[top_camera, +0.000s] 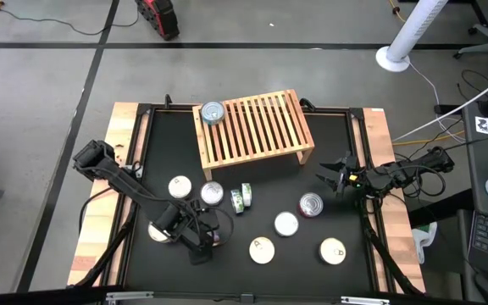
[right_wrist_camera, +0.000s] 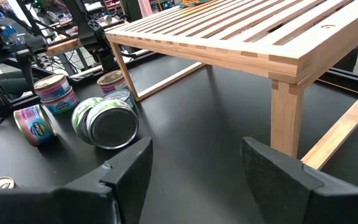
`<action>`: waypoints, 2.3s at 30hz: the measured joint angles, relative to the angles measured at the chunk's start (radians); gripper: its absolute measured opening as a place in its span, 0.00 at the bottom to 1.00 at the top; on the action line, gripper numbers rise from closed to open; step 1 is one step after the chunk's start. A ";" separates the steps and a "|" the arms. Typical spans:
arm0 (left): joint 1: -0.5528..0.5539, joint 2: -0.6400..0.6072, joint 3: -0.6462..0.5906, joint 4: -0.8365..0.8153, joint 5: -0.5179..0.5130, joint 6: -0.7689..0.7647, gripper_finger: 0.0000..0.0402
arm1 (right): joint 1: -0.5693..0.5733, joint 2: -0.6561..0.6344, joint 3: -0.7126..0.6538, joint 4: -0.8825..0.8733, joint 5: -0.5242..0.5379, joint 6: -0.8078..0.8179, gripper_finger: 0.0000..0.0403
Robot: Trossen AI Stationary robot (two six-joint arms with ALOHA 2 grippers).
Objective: Stack canned seafood by type on shelf
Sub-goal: Put the blue tuna can on the shelf
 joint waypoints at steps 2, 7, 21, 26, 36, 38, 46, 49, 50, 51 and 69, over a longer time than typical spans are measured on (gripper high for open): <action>0.001 0.000 0.000 0.001 0.003 -0.001 0.61 | 0.000 0.000 0.000 0.000 0.000 0.000 0.60; 0.001 0.001 0.000 0.001 0.003 -0.002 0.61 | 0.000 0.000 0.000 0.000 0.000 0.000 0.60; 0.007 0.038 0.000 -0.011 0.018 -0.011 0.61 | 0.000 0.000 0.000 -0.002 0.000 0.000 0.60; 0.011 0.047 -0.002 -0.015 0.018 -0.011 0.61 | 0.000 0.000 0.000 -0.003 0.000 0.000 0.60; 0.013 0.049 -0.059 0.067 0.030 -0.023 0.61 | 0.000 0.000 0.000 -0.004 0.000 0.000 0.60; 0.012 0.053 -0.066 0.056 0.037 -0.021 0.61 | 0.000 0.000 0.000 -0.003 0.000 0.000 0.60; 0.015 0.053 -0.066 0.051 0.046 -0.024 0.61 | 0.000 0.000 0.000 -0.003 0.000 0.000 0.60; 0.015 0.053 -0.066 0.051 0.048 0.020 0.61 | 0.000 0.000 0.000 -0.003 0.000 0.000 0.60; 0.015 0.053 -0.066 0.051 0.048 0.036 0.61 | 0.000 0.000 0.000 -0.003 0.000 0.000 0.60; 0.015 0.052 -0.066 0.051 0.048 0.054 0.61 | 0.000 0.000 0.000 -0.003 0.000 0.000 0.60; 0.035 -0.005 -0.063 -0.158 0.220 0.398 0.61 | 0.000 0.000 0.000 0.000 0.000 0.000 0.60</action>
